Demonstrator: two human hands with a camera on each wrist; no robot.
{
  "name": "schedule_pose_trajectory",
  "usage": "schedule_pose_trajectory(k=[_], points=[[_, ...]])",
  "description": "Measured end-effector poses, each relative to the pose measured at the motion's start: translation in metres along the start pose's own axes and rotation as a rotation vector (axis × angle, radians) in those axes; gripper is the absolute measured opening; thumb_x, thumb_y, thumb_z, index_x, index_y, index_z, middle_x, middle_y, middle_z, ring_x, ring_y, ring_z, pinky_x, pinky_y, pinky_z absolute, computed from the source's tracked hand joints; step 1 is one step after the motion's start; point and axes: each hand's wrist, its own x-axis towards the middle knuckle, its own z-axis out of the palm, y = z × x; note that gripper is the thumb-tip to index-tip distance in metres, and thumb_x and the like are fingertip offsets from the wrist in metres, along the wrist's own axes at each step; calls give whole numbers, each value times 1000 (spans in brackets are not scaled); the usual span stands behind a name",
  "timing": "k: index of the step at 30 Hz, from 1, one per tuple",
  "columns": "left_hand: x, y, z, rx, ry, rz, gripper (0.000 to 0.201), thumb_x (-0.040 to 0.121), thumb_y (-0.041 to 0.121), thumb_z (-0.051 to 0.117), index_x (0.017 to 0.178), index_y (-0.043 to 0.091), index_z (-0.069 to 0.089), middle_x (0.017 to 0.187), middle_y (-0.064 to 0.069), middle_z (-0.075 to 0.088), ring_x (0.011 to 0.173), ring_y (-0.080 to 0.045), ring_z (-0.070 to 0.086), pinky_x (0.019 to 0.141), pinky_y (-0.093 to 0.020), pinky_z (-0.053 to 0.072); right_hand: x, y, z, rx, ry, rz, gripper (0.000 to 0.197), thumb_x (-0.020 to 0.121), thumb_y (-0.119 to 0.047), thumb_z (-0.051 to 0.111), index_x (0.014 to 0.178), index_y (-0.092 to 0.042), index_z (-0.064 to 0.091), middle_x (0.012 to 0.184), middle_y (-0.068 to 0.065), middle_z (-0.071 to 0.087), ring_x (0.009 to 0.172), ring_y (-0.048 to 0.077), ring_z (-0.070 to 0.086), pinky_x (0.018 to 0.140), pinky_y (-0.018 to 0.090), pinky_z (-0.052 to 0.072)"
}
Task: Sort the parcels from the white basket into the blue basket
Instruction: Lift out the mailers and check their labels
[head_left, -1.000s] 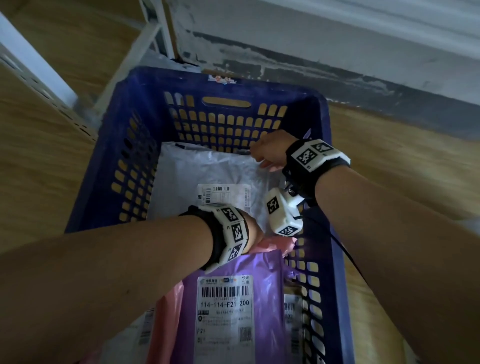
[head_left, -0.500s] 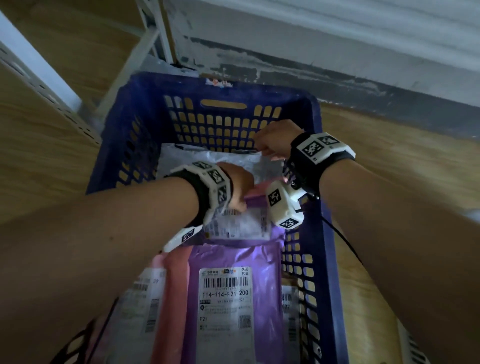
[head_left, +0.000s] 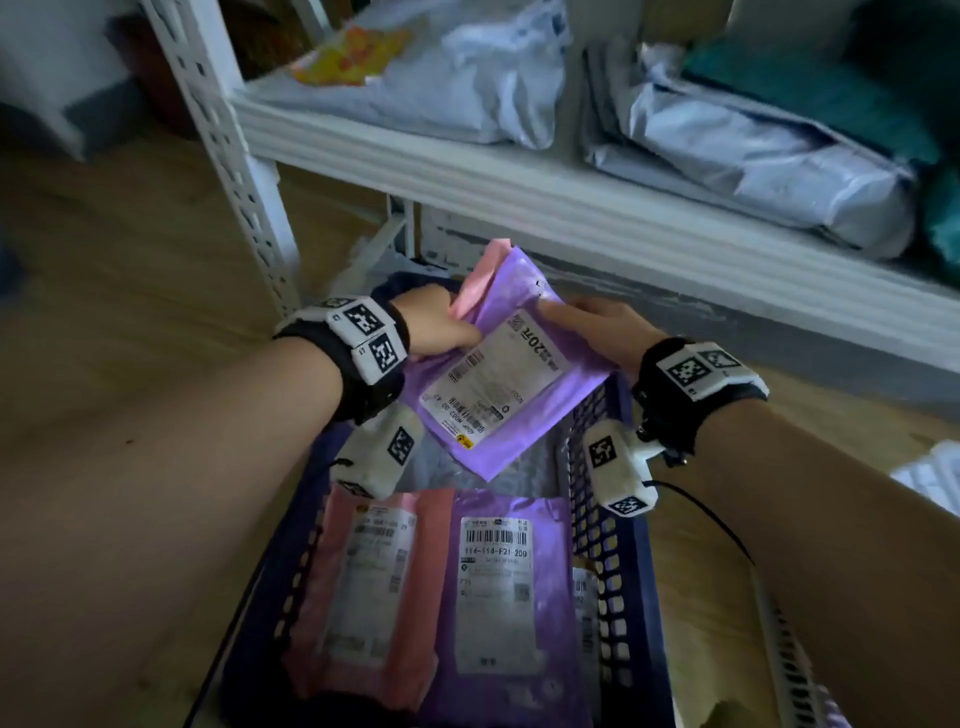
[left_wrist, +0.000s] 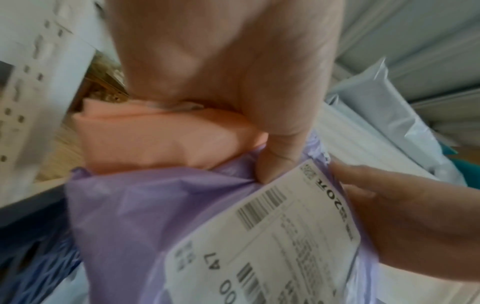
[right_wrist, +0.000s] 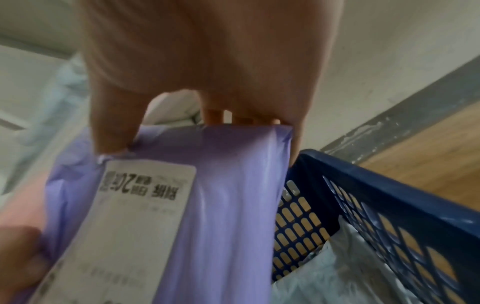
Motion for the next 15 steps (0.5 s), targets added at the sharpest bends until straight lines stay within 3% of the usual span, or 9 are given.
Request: schedule_pose_trajectory(k=[2, 4, 7, 10, 12, 14, 15], points=[[-21, -2, -5, -86, 8, -37, 37, 65, 28, 68, 93, 4, 66, 91, -14, 68, 84, -27, 64, 72, -29, 51, -18, -9, 1, -132, -111, -50, 49, 67, -49, 78, 108, -24, 68, 107, 0, 71, 100, 17, 67, 97, 38, 49], [-41, -3, -8, -135, 5, -61, 48, 54, 31, 63, 95, 5, 66, 88, -14, 68, 80, -27, 64, 71, -29, 49, -35, -18, 2, -211, -122, -96, 47, 71, -30, 81, 113, -18, 66, 111, 4, 70, 99, 17, 65, 96, 35, 49], [-62, -10, -9, -177, 0, -99, 26, 72, 21, 63, 95, 9, 61, 81, -9, 62, 77, -25, 58, 62, -25, 41, -56, -24, 6, -245, -83, -101, 42, 72, -20, 81, 110, -10, 67, 107, 11, 70, 90, 17, 62, 91, 35, 49], [-80, -10, -9, -269, 48, -86, 6, 80, 13, 53, 81, 12, 59, 69, -7, 59, 66, -23, 55, 55, -24, 37, -73, -27, 8, -194, -43, -105, 41, 71, -11, 80, 110, -7, 67, 107, 16, 69, 88, 17, 59, 89, 35, 49], [-86, -11, -13, -207, 60, -65, 16, 87, 18, 49, 79, 11, 62, 81, -11, 63, 74, -25, 57, 66, -27, 43, -81, -27, 5, -174, 3, -125, 55, 69, -7, 81, 120, -12, 63, 110, 12, 65, 94, 16, 57, 91, 32, 47], [-87, -17, -14, -65, 6, -56, 30, 96, 21, 41, 99, 5, 66, 103, -15, 63, 95, -28, 58, 89, -33, 45, -88, -27, 0, -179, -8, -125, 65, 70, -2, 79, 130, -14, 56, 116, 9, 61, 101, 14, 54, 93, 25, 44], [-90, -17, -15, -52, 8, -59, 34, 98, 20, 37, 107, 2, 65, 109, -15, 61, 100, -29, 56, 93, -34, 44, -91, -27, -2, -166, -27, -112, 65, 72, 0, 77, 131, -13, 55, 117, 9, 60, 102, 14, 53, 94, 25, 45]])
